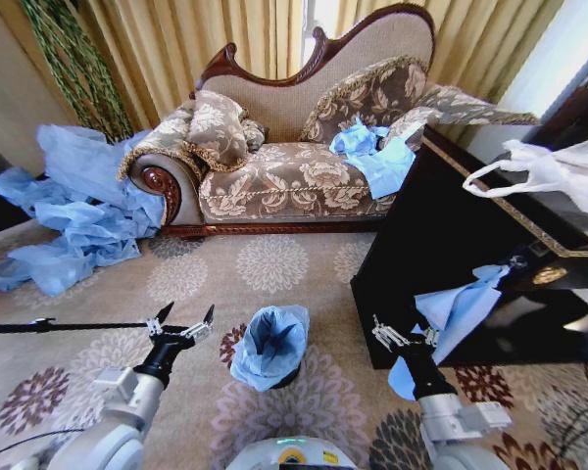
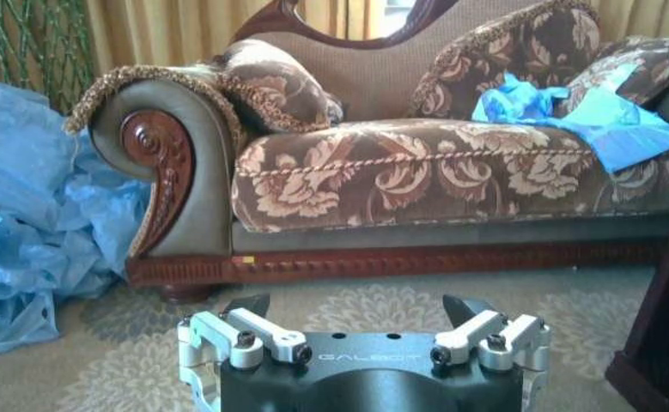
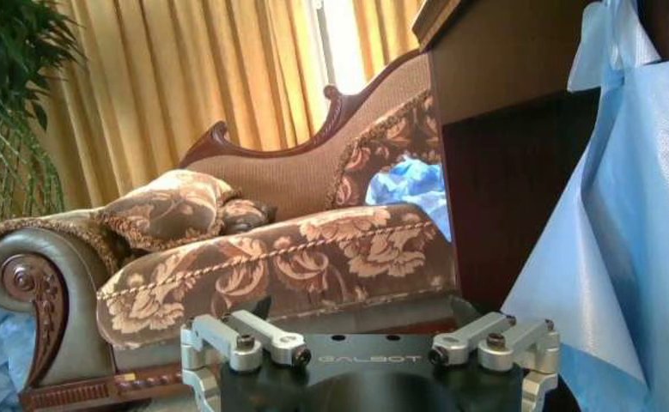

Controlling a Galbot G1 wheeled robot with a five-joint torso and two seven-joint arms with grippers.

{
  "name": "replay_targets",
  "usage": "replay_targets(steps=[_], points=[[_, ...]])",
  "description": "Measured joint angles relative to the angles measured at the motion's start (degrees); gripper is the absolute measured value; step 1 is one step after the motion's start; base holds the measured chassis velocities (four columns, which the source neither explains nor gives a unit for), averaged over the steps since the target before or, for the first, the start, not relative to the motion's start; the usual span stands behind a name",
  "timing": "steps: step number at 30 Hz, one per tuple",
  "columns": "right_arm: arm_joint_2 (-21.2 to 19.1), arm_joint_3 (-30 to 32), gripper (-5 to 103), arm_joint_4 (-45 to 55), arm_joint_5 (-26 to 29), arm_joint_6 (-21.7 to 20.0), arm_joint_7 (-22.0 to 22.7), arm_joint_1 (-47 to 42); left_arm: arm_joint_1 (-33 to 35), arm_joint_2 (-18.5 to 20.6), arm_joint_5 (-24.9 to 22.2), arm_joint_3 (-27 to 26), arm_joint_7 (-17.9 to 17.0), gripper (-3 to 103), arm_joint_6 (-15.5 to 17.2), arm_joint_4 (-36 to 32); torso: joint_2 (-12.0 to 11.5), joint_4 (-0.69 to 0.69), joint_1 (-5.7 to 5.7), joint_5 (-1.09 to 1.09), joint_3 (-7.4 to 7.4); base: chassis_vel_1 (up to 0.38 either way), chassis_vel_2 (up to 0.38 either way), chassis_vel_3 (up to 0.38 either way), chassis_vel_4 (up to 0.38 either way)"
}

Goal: Place a garbage bag over the trash bin.

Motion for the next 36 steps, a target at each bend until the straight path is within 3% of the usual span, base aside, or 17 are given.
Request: replay_targets(steps=[36], points=[[0.0,0.0,100,-0.1,0.0,-0.1,0.1,0.0,0.1,0.0,0.1,0.1,0.0,100,0.0,0.1,0.0,0.0,0.0,0.0,0.0,0.0,0.0,0.0,0.0]])
